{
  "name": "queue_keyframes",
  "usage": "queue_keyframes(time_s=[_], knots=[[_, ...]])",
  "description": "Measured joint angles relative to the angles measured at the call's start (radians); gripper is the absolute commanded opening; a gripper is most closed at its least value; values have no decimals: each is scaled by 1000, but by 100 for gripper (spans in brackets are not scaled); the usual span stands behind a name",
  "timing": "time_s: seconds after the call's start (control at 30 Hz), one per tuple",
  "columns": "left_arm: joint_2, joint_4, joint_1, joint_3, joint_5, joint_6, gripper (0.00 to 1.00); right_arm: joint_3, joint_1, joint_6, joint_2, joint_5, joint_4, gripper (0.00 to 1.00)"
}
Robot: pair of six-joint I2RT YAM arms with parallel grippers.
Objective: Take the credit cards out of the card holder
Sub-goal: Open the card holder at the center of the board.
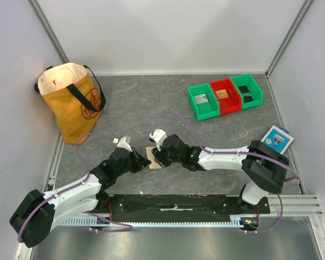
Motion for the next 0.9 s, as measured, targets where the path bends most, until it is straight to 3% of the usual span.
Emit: queue_keyframes(time_s=[0.7,0.9], knots=[[13,-24,2,7,3,20,2,3,-14,-45,82,42,69,38],[-14,-44,3,19,3,20,2,25,-2,-24,86,91,48,21]])
